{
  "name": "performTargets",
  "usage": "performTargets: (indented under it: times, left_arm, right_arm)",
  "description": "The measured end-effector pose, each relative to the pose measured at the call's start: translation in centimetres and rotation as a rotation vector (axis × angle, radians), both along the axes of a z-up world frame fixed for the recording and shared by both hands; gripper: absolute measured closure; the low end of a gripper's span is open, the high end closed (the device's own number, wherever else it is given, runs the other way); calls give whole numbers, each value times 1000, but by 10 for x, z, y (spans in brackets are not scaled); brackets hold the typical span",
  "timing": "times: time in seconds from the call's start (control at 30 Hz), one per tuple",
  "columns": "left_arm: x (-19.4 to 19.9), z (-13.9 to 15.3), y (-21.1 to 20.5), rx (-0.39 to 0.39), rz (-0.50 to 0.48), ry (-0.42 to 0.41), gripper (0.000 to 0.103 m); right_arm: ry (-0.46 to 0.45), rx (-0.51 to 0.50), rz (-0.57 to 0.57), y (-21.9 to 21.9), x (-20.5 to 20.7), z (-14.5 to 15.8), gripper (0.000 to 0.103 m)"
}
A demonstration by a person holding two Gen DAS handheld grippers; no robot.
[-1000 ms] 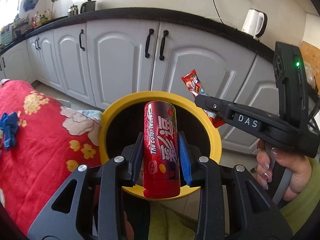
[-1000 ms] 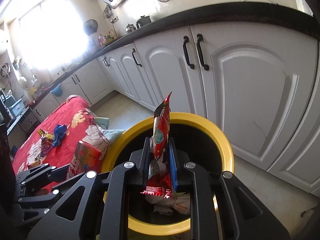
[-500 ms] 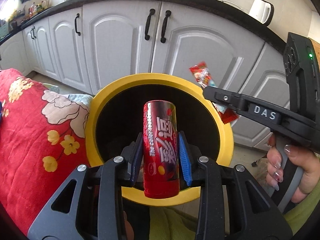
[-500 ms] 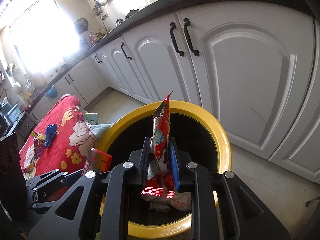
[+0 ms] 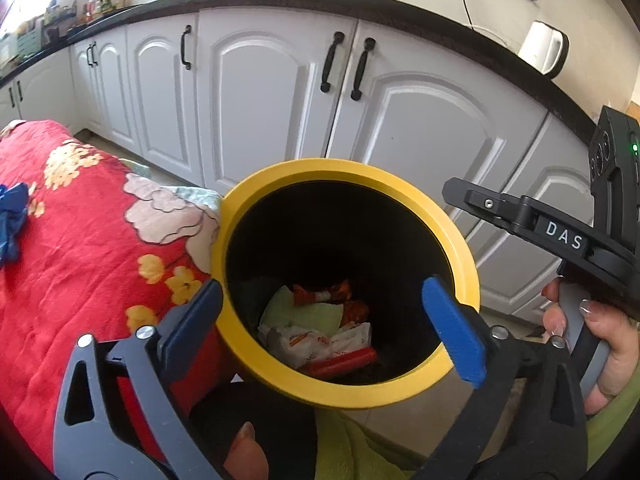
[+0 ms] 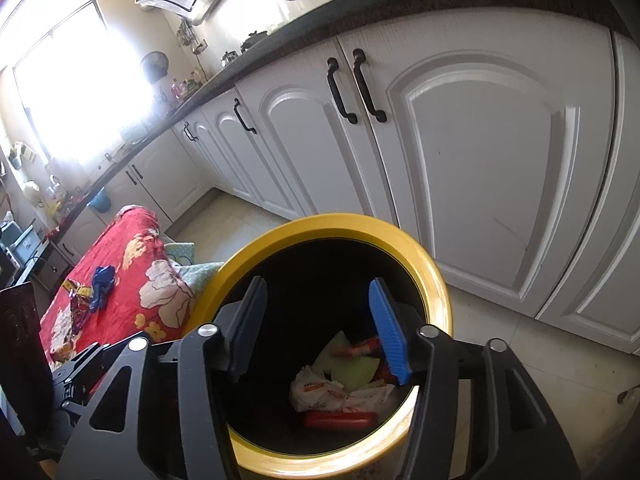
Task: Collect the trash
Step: 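Open both tools to drop the tube and wrapper into the bin, then move both tools back toward the remaining wrappers on the table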
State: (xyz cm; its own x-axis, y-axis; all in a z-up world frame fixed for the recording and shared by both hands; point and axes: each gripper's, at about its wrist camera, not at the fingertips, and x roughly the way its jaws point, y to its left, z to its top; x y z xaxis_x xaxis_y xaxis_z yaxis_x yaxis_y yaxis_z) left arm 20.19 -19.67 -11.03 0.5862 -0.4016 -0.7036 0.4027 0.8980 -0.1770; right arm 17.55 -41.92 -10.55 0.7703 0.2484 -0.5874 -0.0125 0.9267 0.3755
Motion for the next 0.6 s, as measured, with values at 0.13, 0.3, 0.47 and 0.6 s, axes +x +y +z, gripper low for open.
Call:
performTargets:
  times: [0.13, 0.3, 0.47, 0.6]
  left_arm:
    - [-2, 7, 8, -1, 24, -10, 11]
    - [-8, 17, 18, -12, 50, -28, 11]
    - [-11, 27, 26, -15, 73, -53, 11]
    - [-14, 36, 36, -22, 97, -72, 11]
  right_arm:
    - [-23, -3, -4, 3, -4, 7, 33]
    - [-42, -10, -2, 8, -7, 15, 27]
    - [-58, -13, 10, 14, -10, 22, 26]
    - [-76, -18, 25, 21, -13, 31, 26]
